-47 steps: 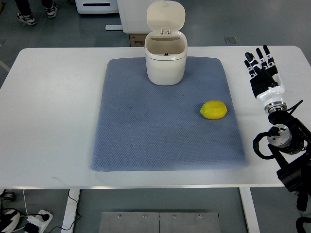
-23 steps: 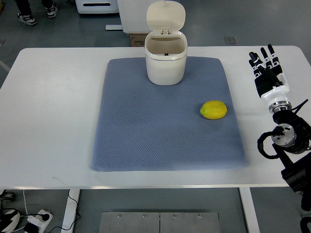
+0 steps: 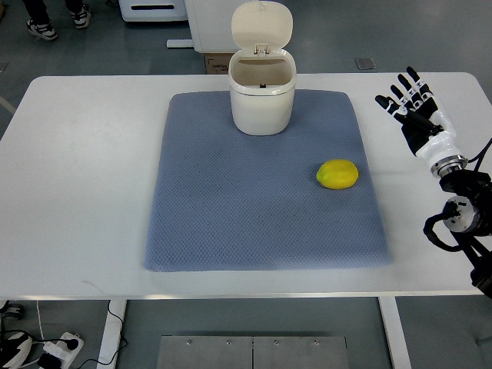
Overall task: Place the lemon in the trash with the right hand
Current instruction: 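Move the right hand toward the yellow lemon on the mat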
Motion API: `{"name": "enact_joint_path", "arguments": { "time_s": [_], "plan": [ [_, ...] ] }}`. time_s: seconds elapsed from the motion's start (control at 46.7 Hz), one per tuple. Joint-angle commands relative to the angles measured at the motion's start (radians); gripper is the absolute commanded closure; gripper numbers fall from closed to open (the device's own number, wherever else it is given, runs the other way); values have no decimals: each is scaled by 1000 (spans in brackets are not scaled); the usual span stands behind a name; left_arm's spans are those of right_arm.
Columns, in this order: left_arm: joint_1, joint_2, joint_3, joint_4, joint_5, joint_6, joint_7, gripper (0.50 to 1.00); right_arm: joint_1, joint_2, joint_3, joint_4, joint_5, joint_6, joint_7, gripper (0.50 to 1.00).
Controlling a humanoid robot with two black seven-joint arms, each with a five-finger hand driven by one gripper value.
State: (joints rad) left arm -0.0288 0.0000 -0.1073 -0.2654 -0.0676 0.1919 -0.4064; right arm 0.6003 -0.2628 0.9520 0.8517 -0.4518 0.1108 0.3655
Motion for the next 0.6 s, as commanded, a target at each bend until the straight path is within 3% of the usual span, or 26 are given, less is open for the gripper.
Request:
{"name": "enact_joint_path", "arguments": {
  "time_s": [0.0,0.193,0.579],
  "plan": [
    [0,0,0,0,0,0,0,500,9,-10,-27,0,-48,6,1,500],
    [0,0,0,0,0,0,0,500,45,-55,-124,-2,-133,43,1,500],
    [0,0,0,0,0,0,0,500,124,-113,-377,-5,-252,43,18,500]
  ]
}}
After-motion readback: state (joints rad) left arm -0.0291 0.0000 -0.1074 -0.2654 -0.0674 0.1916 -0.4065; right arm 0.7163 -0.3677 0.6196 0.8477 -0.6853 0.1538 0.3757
